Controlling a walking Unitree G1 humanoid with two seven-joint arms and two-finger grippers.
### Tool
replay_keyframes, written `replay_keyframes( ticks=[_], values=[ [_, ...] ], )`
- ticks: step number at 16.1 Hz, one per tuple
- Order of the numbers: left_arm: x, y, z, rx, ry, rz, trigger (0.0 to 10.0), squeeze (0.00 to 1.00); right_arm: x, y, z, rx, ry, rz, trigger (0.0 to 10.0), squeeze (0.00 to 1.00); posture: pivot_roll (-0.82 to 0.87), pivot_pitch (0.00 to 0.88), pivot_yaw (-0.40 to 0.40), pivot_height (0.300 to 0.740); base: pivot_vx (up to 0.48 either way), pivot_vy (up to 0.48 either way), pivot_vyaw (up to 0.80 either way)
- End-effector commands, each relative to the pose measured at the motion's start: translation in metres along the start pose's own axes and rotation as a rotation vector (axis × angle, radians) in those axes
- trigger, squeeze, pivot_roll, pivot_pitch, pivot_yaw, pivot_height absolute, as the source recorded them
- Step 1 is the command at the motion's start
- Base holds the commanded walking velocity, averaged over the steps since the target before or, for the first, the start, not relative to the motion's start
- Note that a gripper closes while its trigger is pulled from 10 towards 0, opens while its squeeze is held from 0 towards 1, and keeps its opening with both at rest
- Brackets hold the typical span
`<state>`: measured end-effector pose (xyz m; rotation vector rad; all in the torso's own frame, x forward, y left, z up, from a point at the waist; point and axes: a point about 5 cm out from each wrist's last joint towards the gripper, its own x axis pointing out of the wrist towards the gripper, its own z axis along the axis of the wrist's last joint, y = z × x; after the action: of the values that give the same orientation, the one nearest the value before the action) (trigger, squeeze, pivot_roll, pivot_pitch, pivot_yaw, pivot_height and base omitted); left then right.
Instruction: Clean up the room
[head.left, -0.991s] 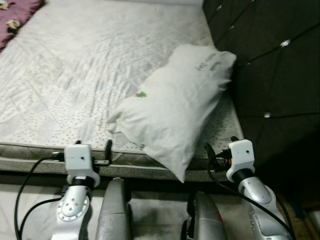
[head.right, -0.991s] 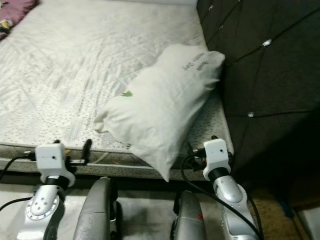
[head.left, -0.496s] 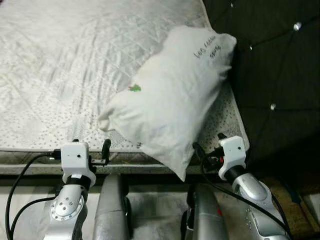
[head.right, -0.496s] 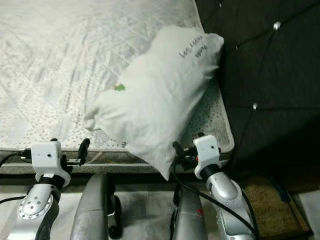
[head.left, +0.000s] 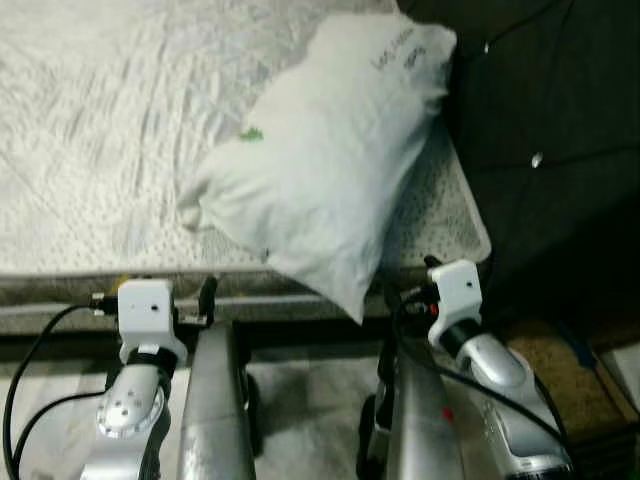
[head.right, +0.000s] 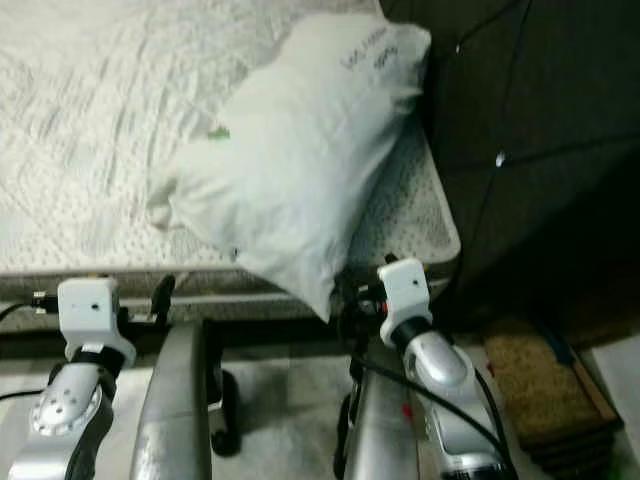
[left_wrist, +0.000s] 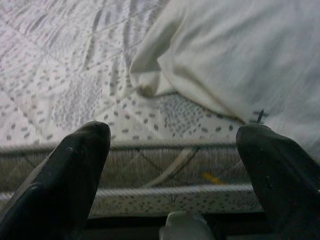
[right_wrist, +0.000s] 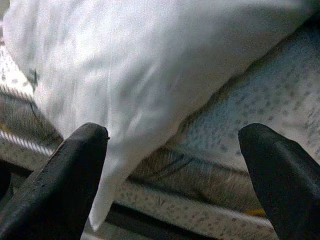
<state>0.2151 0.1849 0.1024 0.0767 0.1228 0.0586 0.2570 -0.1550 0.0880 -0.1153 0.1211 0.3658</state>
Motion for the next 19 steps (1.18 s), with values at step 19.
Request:
replay_keyframes(
  ticks=[19],
  values=[
    [-0.009, 0.007, -0.006, 0.044, 0.076, 0.006, 10.0, 0.0, 0.092, 0.029, 0.064, 0.239, -0.135, 0.16, 10.0, 0.0, 0.12, 0.259, -0.042, 0.495, 0.0, 0.0, 0.0]
  ],
)
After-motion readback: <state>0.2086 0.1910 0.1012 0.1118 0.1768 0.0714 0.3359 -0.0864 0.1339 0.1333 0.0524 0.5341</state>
